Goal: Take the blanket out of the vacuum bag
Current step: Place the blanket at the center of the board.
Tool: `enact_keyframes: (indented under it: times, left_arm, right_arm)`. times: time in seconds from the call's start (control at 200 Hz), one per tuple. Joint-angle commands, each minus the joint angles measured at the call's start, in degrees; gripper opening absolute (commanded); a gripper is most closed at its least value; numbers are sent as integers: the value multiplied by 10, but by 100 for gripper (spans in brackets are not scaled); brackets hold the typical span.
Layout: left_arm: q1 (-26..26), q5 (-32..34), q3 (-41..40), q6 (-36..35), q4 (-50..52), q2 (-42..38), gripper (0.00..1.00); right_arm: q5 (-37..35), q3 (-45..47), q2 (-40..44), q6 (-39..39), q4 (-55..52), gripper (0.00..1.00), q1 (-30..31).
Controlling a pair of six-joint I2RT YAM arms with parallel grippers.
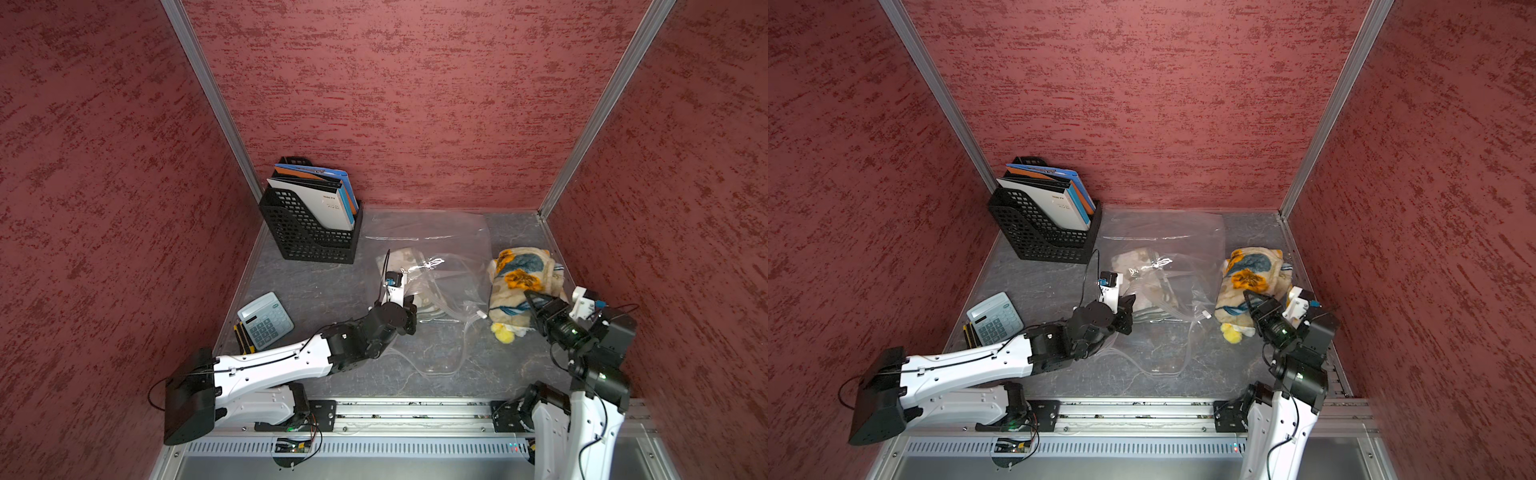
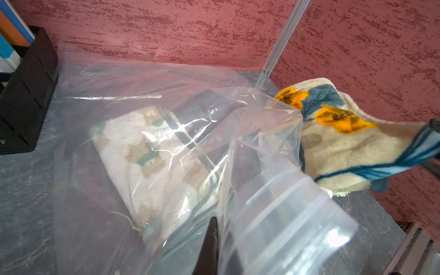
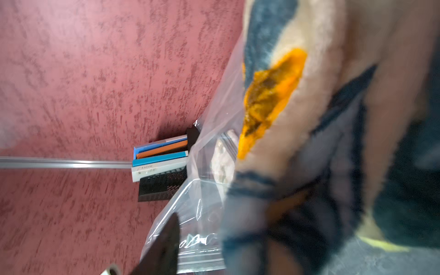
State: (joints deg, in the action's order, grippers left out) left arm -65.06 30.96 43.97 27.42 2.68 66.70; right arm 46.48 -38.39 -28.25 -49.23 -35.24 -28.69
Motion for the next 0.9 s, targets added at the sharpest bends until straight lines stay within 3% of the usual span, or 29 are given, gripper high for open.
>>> enact_keyframes:
  times: [0.0, 0.08, 0.25, 0.276, 0.306, 0.321, 0.536, 0.656, 0.721, 0.786, 0.897]
  left_arm:
    - [-2, 27, 28, 2, 22, -3, 0]
    - [-2, 27, 42, -12, 24, 0, 0]
    - [-1, 20, 57, -27, 20, 17, 0]
    - [0, 15, 59, -27, 19, 21, 0]
    - [1, 11, 63, -27, 19, 26, 0]
    - [1, 8, 65, -27, 19, 30, 0]
    - [-1, -33, 83, -36, 5, 62, 0]
    - [-7, -41, 81, -38, 12, 52, 0]
    - [-9, -39, 79, -35, 19, 43, 0]
    - [-17, -30, 77, -31, 29, 35, 0]
    - [-30, -2, 70, -29, 35, 23, 0]
  right_arm:
    - [6, -25, -70, -47, 169, 0, 6]
    - [-31, -50, -112, -6, 146, 0, 5]
    - [-32, -58, -69, 21, 93, 0, 5]
    - [-35, -65, -60, 36, 65, 10, 5]
    - [-44, -75, -48, 55, 28, 36, 4]
    - [-50, -80, -41, 59, 13, 43, 3]
    - [-69, -91, 49, 42, -85, 74, 8]
    - [-68, -71, 79, 57, -107, 79, 15]
    - [-113, -63, 94, 82, -144, 86, 24]
    - [-129, -35, 107, 89, -147, 87, 24]
    - [-76, 11, 113, 63, -64, 76, 25]
